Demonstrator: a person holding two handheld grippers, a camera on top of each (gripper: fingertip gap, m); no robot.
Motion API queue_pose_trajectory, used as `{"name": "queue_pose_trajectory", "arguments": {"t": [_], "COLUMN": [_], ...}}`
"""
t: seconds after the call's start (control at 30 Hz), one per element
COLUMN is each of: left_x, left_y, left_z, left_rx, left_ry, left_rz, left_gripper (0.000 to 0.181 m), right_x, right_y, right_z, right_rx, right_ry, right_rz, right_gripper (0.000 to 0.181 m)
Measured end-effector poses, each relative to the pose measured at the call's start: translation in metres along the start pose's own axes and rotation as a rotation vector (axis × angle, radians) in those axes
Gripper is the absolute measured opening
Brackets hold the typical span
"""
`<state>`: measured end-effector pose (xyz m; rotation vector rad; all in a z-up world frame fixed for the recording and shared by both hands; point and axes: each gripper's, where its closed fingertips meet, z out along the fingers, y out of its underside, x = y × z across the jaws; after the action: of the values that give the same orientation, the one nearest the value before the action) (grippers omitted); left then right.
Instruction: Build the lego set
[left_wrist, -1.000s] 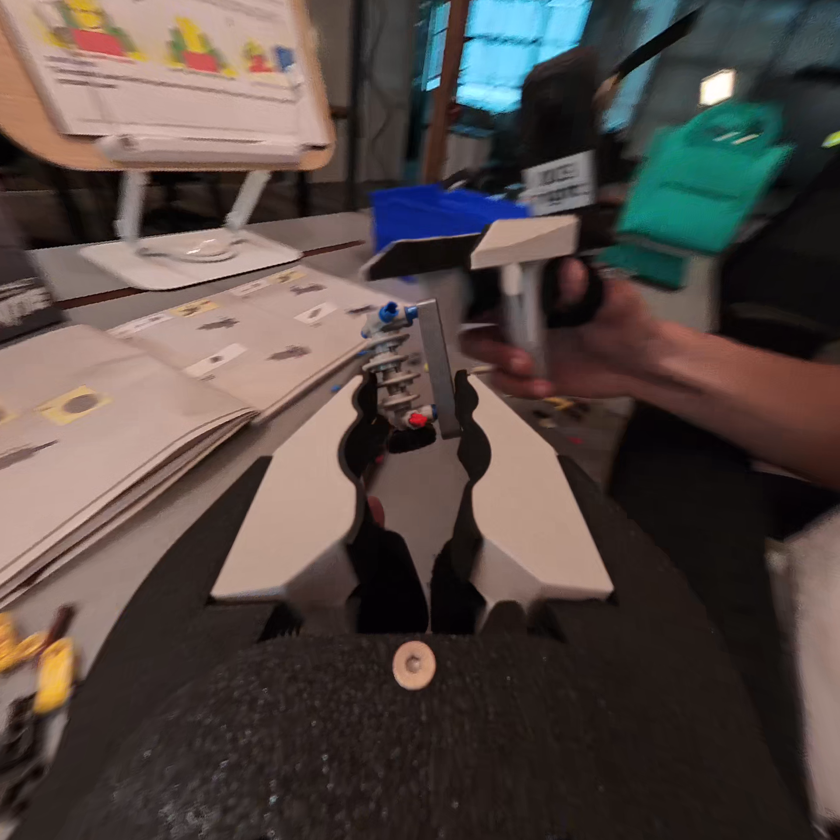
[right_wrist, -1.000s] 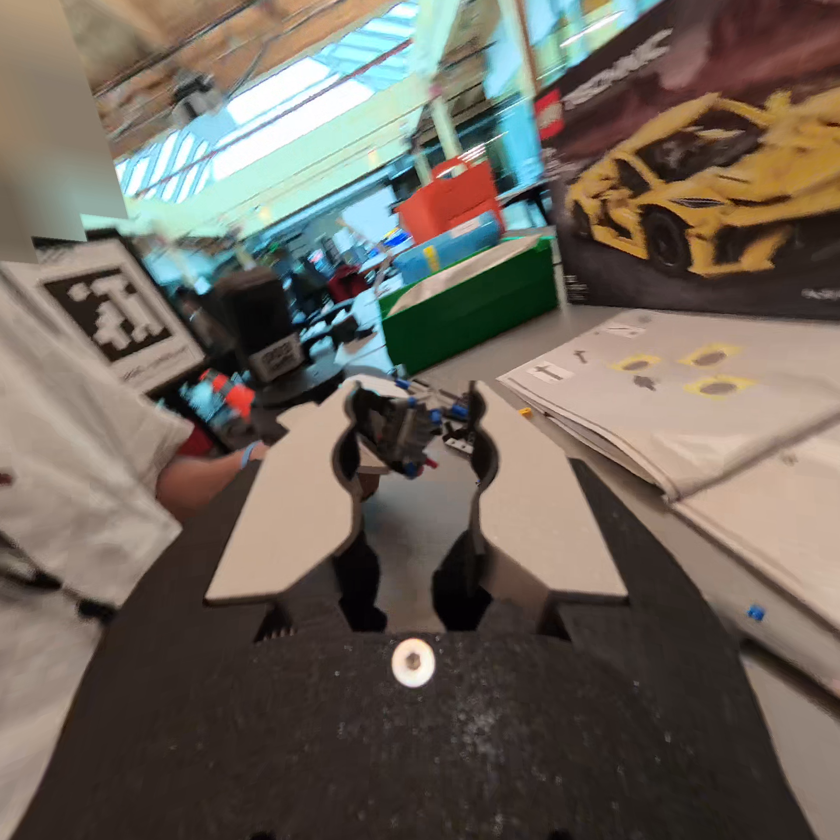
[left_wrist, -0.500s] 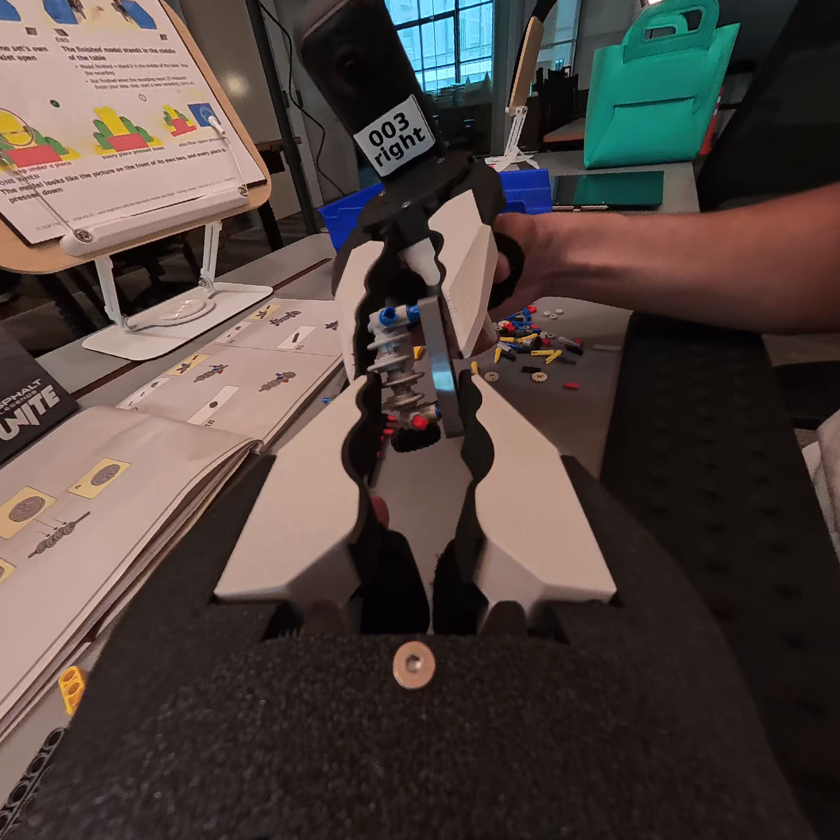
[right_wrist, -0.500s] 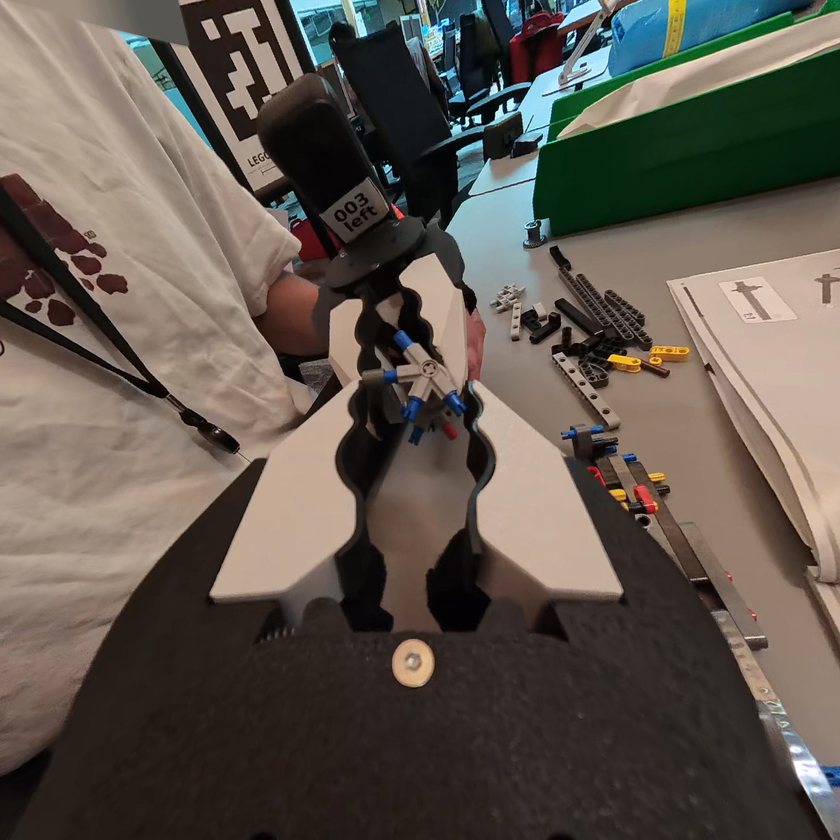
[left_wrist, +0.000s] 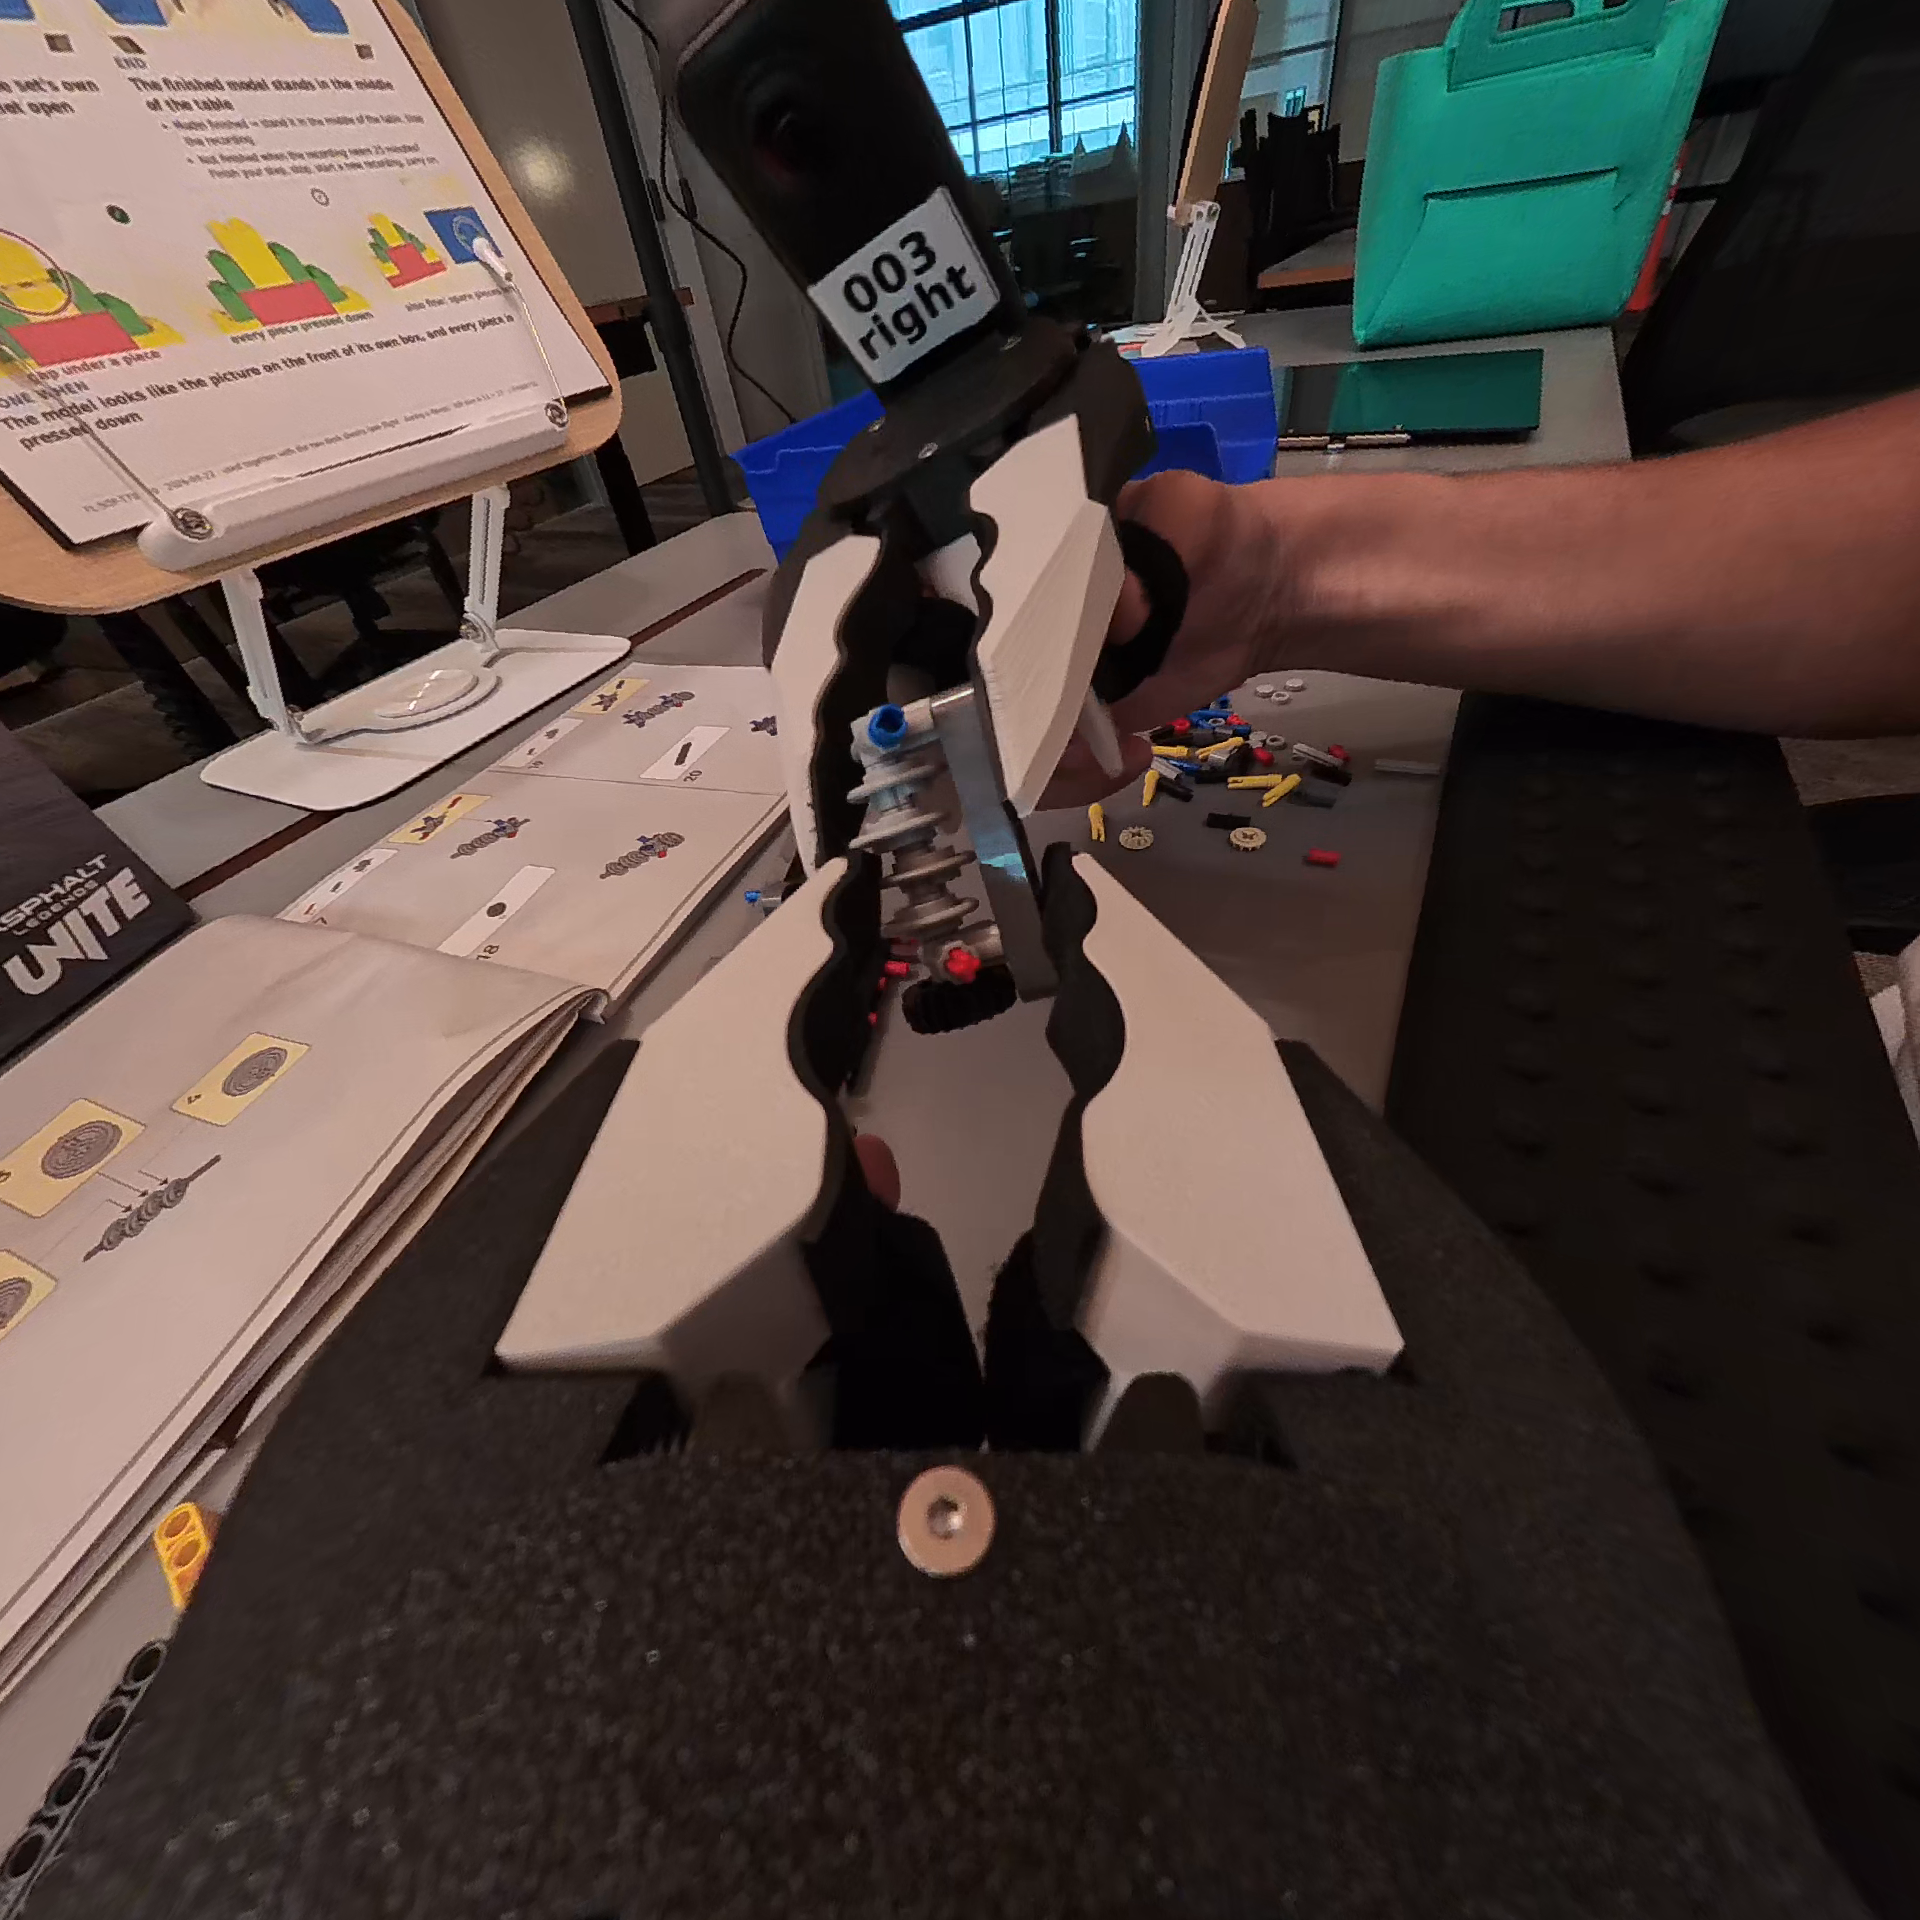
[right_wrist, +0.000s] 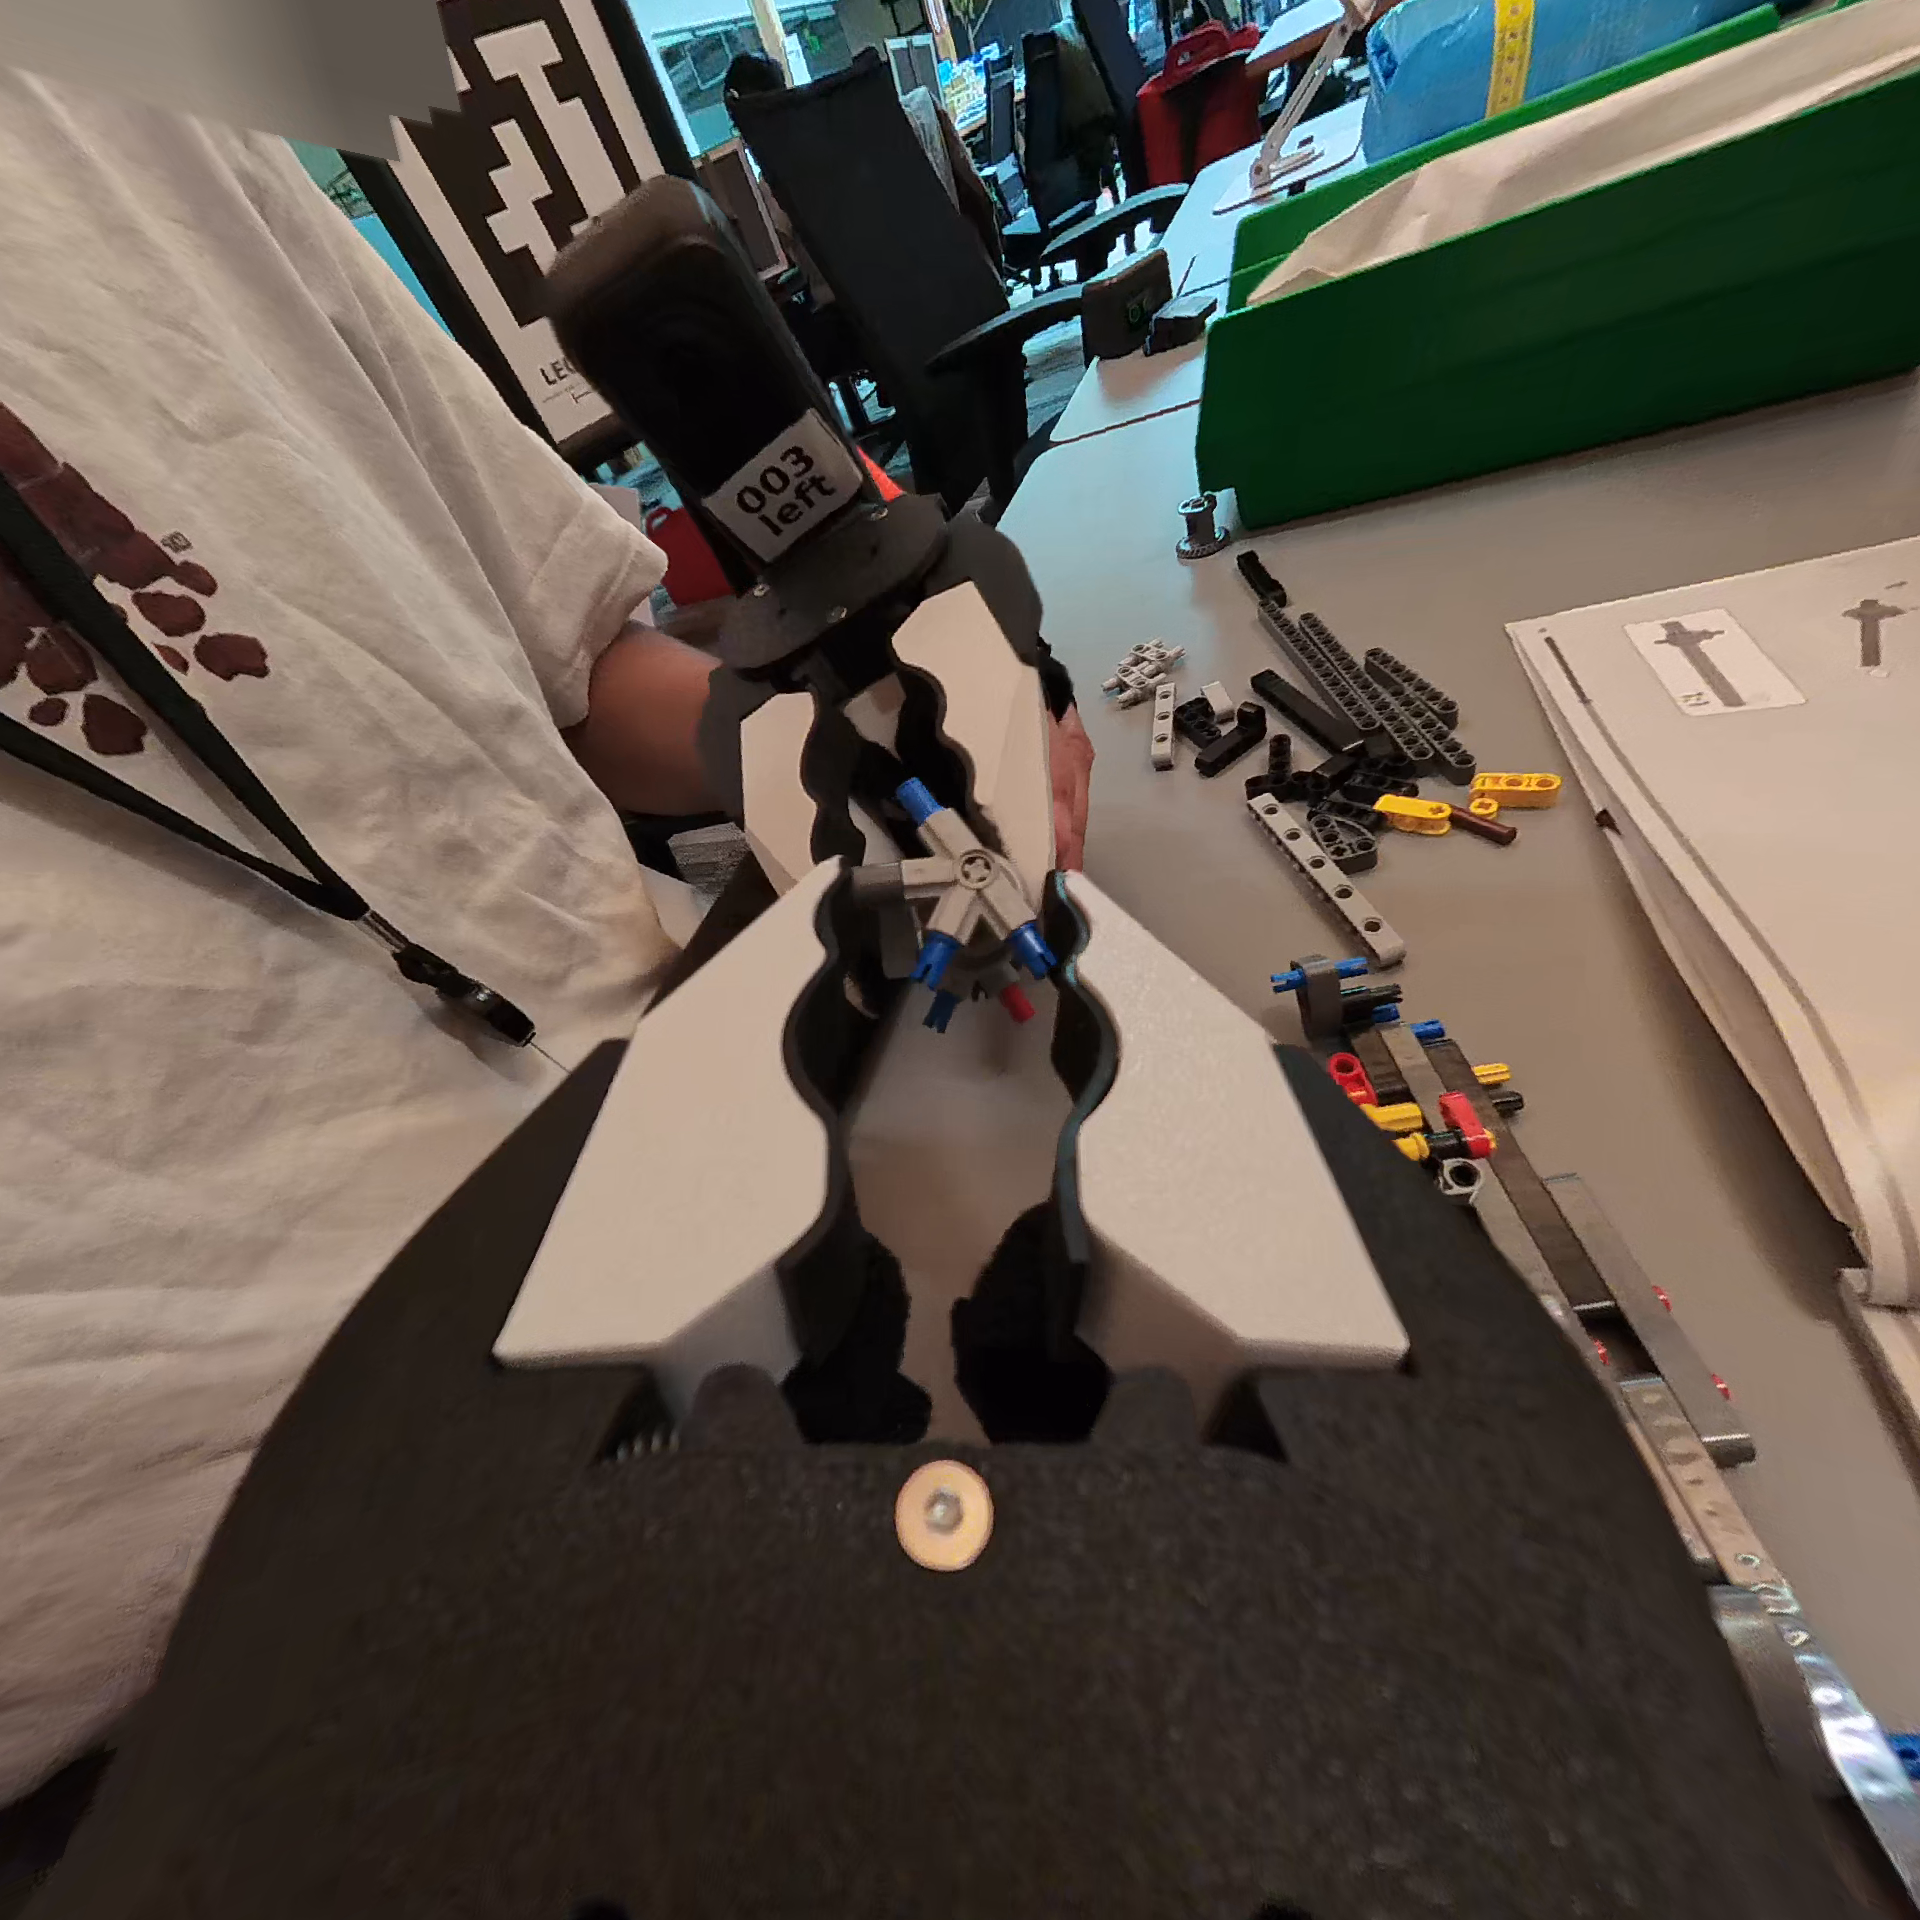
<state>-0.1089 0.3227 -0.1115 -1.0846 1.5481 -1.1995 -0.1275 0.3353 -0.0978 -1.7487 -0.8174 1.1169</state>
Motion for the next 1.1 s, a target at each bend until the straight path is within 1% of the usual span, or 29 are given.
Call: {"name": "queue_pose_trajectory", "arguments": {"t": [0.1, 0.2, 0.27, 0.33, 0.37, 0.43, 0.5, 0.53, 0.57, 0.63, 0.7, 0.8, 0.83, 0.87, 0.9, 1.0, 1.03, 1.1], "left_x": [0.000, -0.008, -0.019, -0.035, -0.038, -0.046, -0.051, -0.054, -0.055, -0.053, -0.051, -0.042, -0.036, -0.034, -0.032, -0.029, -0.031, -0.043], "left_y": [-0.002, -0.002, -0.008, -0.010, -0.009, -0.009, -0.008, -0.007, -0.006, -0.010, -0.013, -0.006, -0.003, 0.000, 0.002, 0.007, 0.009, 0.018], "left_z": [0.000, 0.002, 0.000, -0.003, -0.004, -0.007, -0.007, -0.008, -0.007, -0.006, -0.005, 0.000, 0.002, 0.001, -0.002, -0.017, -0.023, -0.037], "left_rx": [0.009, -0.004, 0.014, 0.011, 0.001, -0.014, -0.034, -0.050, -0.061, -0.042, -0.027, -0.048, -0.061, -0.072, -0.066, -0.052, -0.057, -0.083], "left_ry": [-0.002, -0.060, -0.143, -0.275, -0.310, -0.392, -0.450, -0.486, -0.500, -0.497, -0.490, -0.416, -0.370, -0.348, -0.315, -0.220, -0.207, -0.228], "left_rz": [-0.012, -0.029, -0.019, 0.006, 0.018, 0.031, 0.046, 0.058, 0.068, 0.058, 0.041, -0.002, -0.006, -0.018, -0.041, -0.119, -0.122, -0.103], "left_gripper": [0.030, 0.030, 0.030, 0.030, 0.030, 0.030, 0.030, 0.030, 0.030, 0.030, 0.029, 0.031, 0.035, 0.043, 0.048, 0.048, 0.048, 0.043], "right_x": [-0.002, 0.006, 0.017, 0.032, 0.036, 0.038, 0.024, 0.022, 0.020, 0.025, 0.028, 0.028, 0.028, 0.026, 0.023, 0.017, 0.017, 0.021], "right_y": [-0.002, -0.006, -0.011, -0.020, -0.023, -0.023, -0.029, -0.029, -0.032, -0.035, -0.033, -0.023, -0.021, -0.018, -0.014, 0.011, 0.024, 0.047], "right_z": [-0.001, -0.002, -0.008, -0.023, -0.030, -0.034, -0.020, -0.013, -0.006, -0.003, -0.002, -0.006, -0.009, -0.012, -0.016, -0.029, -0.035, -0.047], "right_rx": [0.025, 0.078, 0.111, 0.182, 0.215, 0.256, 0.313, 0.309, 0.312, 0.336, 0.313, 0.229, 0.201, 0.156, 0.084, -0.248, -0.384, -0.642], "right_ry": [-0.020, -0.013, 0.073, 0.231, 0.308, 0.423, 0.427, 0.452, 0.471, 0.543, 0.574, 0.608, 0.617, 0.621, 0.617, 0.601, 0.619, 0.655], "right_rz": [0.020, 0.094, 0.135, 0.156, 0.171, 0.230, 0.243, 0.253, 0.249, 0.263, 0.276, 0.309, 0.318, 0.310, 0.304, 0.311, 0.297, 0.226], "right_gripper": [0.034, 0.035, 0.054, 0.055, 0.052, 0.030, 0.024, 0.026, 0.026, 0.024, 0.011, 0.009, 0.008, 0.008, 0.008, 0.008, 0.008, 0.008]}}
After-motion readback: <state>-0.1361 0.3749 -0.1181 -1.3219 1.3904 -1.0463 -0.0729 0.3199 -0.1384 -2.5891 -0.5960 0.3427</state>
